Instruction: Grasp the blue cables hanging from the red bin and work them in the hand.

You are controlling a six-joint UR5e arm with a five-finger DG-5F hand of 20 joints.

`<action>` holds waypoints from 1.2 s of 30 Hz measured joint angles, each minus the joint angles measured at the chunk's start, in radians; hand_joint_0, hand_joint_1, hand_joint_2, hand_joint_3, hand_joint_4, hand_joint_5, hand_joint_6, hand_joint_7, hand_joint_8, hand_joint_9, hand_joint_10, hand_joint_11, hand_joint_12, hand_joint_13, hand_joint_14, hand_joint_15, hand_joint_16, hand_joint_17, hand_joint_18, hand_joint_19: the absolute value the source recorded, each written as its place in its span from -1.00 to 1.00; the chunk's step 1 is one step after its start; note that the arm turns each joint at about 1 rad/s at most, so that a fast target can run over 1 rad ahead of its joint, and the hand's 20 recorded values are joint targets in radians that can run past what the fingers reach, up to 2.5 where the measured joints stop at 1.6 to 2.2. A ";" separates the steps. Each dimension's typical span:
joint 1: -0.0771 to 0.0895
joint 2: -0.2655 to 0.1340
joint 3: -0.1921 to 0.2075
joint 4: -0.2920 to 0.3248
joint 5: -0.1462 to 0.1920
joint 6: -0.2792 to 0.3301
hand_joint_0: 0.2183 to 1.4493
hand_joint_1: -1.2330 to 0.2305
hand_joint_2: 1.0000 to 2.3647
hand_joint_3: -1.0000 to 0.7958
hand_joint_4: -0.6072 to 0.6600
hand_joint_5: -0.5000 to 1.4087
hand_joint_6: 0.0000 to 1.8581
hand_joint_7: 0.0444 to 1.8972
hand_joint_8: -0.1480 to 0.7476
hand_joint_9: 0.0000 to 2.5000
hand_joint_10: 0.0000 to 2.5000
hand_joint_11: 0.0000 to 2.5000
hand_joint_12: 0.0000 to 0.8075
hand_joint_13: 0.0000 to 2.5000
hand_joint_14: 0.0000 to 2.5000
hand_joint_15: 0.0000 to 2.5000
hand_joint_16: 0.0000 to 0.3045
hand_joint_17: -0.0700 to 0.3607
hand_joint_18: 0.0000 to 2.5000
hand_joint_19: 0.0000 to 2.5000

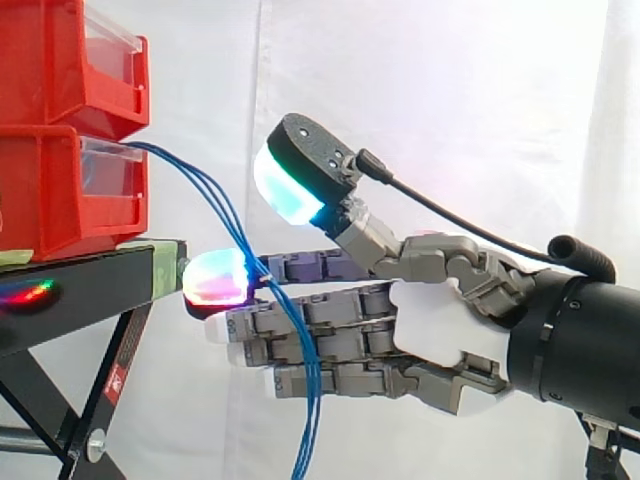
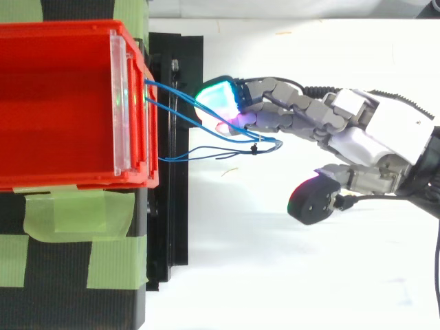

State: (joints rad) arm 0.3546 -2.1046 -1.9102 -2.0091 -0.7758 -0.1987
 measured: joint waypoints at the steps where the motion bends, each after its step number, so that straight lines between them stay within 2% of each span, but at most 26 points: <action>1: 0.002 0.000 0.000 -0.001 0.000 -0.001 -0.30 -0.07 -1.00 -1.00 0.26 -0.60 -0.99 -0.24 0.11 -0.66 -0.99 -0.74 0.01 -0.82 -0.99 -0.74 -0.53 0.07 -0.99 -0.66; 10: 0.029 0.000 0.001 -0.002 0.001 -0.026 -0.29 -0.06 -1.00 -1.00 0.28 -0.59 -0.99 -0.22 0.20 -0.64 -0.99 -0.76 0.03 -0.78 -0.99 -0.72 -0.53 0.07 -0.94 -0.65; 17: 0.038 0.000 0.001 -0.004 0.004 -0.034 -0.28 -0.07 -1.00 -1.00 0.29 -0.59 -0.99 -0.21 0.24 -0.59 -0.99 -0.73 0.07 -0.66 -0.99 -0.67 -0.53 0.08 -0.79 -0.61; 21: 0.041 -0.001 0.001 -0.022 0.006 -0.025 -0.27 -0.07 -1.00 -1.00 0.29 -0.58 -0.99 -0.20 0.25 -0.53 -0.99 -0.65 0.09 -0.59 -0.99 -0.60 -0.52 0.08 -0.71 -0.55; 36: 0.054 -0.062 0.019 -0.023 0.017 0.025 -0.22 -0.07 -1.00 -0.99 0.32 -0.56 -0.99 -0.17 0.23 -0.37 -0.98 -0.35 0.17 -0.37 -0.98 -0.37 -0.51 0.11 -0.47 -0.37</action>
State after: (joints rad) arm 0.4089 -2.1667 -1.8908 -2.0321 -0.7591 -0.1739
